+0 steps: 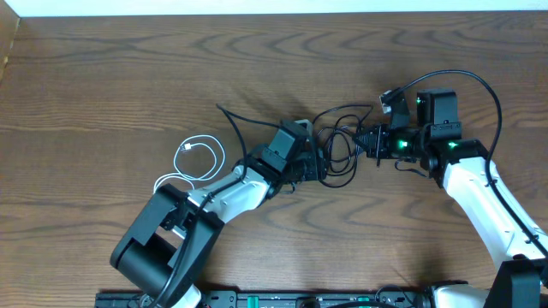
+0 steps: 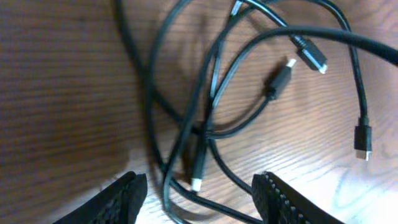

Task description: Untangle cables

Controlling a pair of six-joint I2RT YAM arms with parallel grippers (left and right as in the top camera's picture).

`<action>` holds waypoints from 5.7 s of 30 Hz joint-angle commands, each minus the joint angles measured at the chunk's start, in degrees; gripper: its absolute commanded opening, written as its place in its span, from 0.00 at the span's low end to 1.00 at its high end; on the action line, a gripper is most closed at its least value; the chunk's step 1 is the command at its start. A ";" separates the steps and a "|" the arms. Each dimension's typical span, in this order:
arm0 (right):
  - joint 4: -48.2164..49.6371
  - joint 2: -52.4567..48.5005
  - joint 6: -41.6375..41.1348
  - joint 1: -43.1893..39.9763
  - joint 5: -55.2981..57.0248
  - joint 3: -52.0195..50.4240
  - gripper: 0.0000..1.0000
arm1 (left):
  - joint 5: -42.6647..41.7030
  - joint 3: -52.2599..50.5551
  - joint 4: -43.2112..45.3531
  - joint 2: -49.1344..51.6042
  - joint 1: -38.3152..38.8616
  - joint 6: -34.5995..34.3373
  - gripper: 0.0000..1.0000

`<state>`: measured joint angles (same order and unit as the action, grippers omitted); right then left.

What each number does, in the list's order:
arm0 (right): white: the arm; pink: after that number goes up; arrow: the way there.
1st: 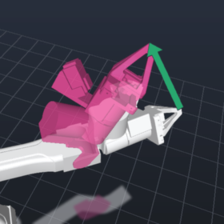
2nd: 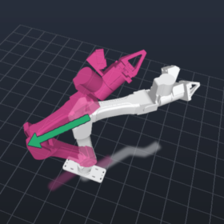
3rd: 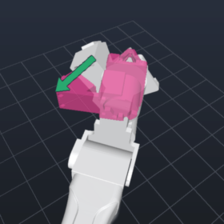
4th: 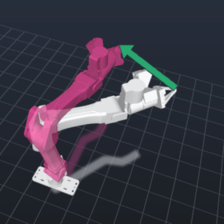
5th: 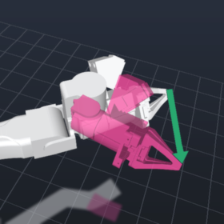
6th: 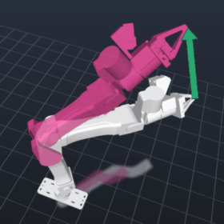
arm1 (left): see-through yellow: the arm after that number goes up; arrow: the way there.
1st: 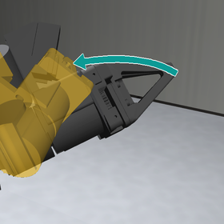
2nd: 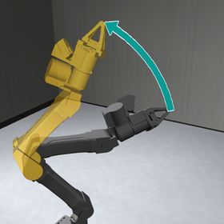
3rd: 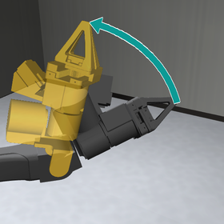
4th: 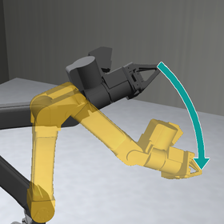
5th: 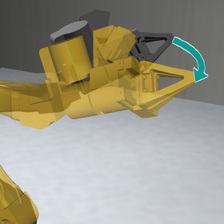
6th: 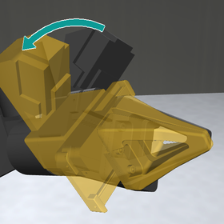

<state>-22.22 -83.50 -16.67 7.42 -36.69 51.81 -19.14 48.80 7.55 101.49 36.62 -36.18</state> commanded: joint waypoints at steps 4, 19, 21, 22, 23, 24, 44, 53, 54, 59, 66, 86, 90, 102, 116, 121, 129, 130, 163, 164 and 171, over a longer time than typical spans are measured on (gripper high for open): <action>0.39 1.27 1.07 0.39 -1.44 1.16 0.01 | 2.82 0.94 0.09 1.11 1.90 0.55 0.56; 0.35 2.84 1.09 0.33 -1.42 1.16 0.01 | 6.82 0.94 -0.59 2.25 2.73 0.52 0.47; 0.31 2.84 1.09 0.33 -1.42 1.16 0.01 | 6.86 0.94 -0.57 2.25 2.73 0.52 0.45; 0.31 2.84 1.09 0.33 -1.42 1.16 0.01 | 6.84 0.94 -0.57 2.25 2.73 0.52 0.44; 0.31 2.84 1.09 0.33 -1.42 1.16 0.01 | 6.80 0.94 -0.57 2.25 2.73 0.52 0.41; 0.33 2.84 1.09 0.33 -1.42 1.16 0.01 | 6.80 0.94 -0.57 2.25 2.73 0.52 0.35; -12.15 2.84 -3.06 -0.74 19.69 1.16 0.01 | 8.24 0.94 -8.76 -6.91 -9.60 3.39 0.08; -19.17 2.84 -7.17 -0.74 34.05 1.16 0.01 | 9.53 0.94 -16.02 -25.09 -27.21 6.14 0.07; -19.39 2.84 -7.26 -0.74 34.40 1.16 0.01 | 9.53 0.94 -16.81 -26.67 -28.83 6.14 0.08; -20.09 2.84 -9.29 -0.74 36.87 1.16 0.01 | 9.38 0.94 -20.24 -31.12 -33.46 6.62 0.08; -30.38 2.84 -21.16 -3.02 55.74 1.16 0.01 | 9.62 0.94 -19.85 -31.78 -40.02 6.62 0.08; -34.18 2.84 -19.28 -33.16 54.51 1.16 0.01 | 9.77 0.94 -20.00 -31.50 -64.65 6.62 0.08; -30.97 2.82 -13.64 -36.41 47.41 1.16 0.01 | 9.79 0.94 -20.20 -31.39 -64.67 8.13 0.07; -25.35 2.82 -9.14 -38.10 35.80 1.16 0.01 | 8.00 0.94 -20.61 -28.96 -62.47 8.11 0.08; -19.74 2.86 -1.46 -28.09 25.11 1.46 0.01 | 5.99 0.94 -20.57 -25.86 -36.76 9.20 0.09; -19.76 3.10 -1.46 -25.97 23.82 1.81 0.01 | 6.54 0.92 -20.61 -24.65 -27.28 9.18 0.09; -23.74 5.99 -0.92 -25.11 25.31 9.35 0.01 | 6.56 0.90 -20.90 -23.34 -18.78 9.20 0.13; -25.64 6.25 -0.81 -25.09 26.62 11.82 0.01 | 6.56 0.87 -21.05 -23.23 -17.84 9.18 0.14; -57.75 2.19 -3.06 -45.38 51.30 67.87 0.01 | 8.46 -0.37 -21.22 -21.68 -4.55 8.35 0.13; -57.92 1.60 -3.06 -45.55 52.13 67.87 0.01 | 8.92 -0.37 -21.22 -21.68 -4.55 8.33 0.13; -57.94 -4.11 -3.89 -47.21 59.98 67.87 0.01 | 9.55 -0.57 -21.20 -21.68 -4.55 8.26 0.08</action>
<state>-80.27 -86.24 -19.49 -38.37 17.87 119.22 -10.76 48.84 -13.52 79.50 31.99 -28.27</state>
